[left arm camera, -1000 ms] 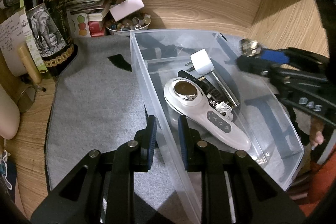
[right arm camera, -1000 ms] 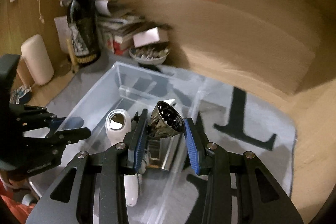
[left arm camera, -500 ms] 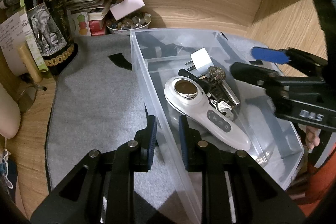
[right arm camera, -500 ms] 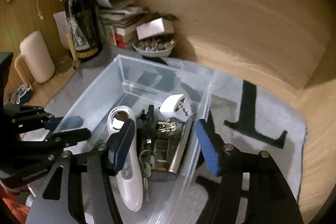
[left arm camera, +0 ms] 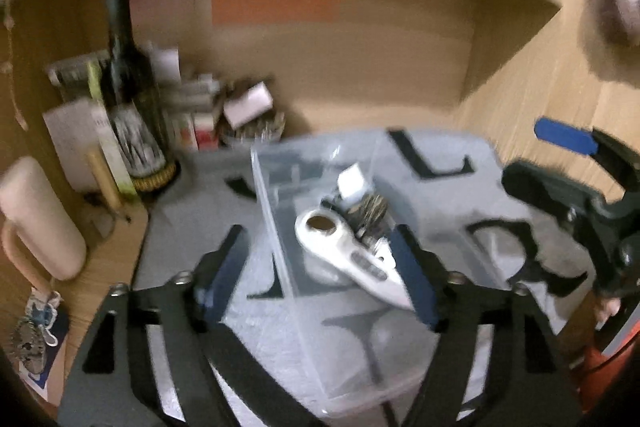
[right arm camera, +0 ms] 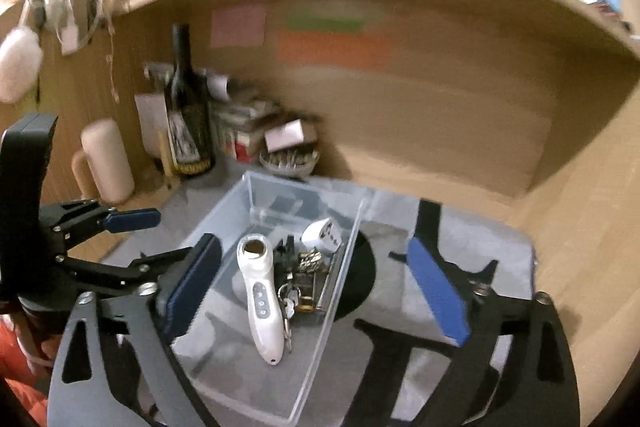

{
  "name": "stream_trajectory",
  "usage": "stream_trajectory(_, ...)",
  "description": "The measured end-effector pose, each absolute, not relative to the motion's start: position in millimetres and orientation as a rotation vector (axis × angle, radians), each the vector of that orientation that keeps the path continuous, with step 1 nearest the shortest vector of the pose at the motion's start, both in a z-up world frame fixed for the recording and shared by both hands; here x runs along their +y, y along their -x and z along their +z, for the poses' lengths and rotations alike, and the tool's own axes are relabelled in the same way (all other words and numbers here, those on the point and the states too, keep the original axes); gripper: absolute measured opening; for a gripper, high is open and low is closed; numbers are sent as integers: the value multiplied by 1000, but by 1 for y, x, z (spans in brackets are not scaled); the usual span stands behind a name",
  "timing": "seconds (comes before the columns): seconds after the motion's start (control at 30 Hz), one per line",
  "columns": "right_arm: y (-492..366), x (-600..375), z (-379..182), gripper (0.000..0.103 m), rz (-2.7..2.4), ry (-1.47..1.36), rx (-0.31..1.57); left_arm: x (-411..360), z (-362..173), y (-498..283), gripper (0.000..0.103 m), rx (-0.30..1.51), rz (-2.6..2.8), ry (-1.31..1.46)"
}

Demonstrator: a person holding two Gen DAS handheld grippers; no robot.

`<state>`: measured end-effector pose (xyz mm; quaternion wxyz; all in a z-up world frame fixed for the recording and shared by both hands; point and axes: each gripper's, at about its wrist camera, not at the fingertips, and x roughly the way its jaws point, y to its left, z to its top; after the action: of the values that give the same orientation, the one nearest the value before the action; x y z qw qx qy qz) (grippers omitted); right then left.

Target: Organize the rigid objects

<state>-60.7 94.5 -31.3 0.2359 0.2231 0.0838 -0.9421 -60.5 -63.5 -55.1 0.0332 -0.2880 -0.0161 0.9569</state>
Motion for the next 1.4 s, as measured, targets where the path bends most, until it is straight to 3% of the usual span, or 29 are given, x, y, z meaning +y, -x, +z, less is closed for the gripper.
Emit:
stream_trajectory(0.1, 41, 105, -24, 103, -2615, -530, 216, -55, -38, 35, 97, -33, 3008, 693)
stream_trajectory(0.27, 15, 117, -19, 103, -2685, -454, 195, -48, -23, 9, 103, -30, 3072, 504)
stream_trajectory(0.6, -9, 131, -19, 103, -2707, -413, 121, -40, -16, -19, 103, -42, 3079, 346)
stream_trajectory(1.4, -16, 130, -19, 103, -2713, -387, 116, -36, -17, -23, 103, -56, 3059, 332)
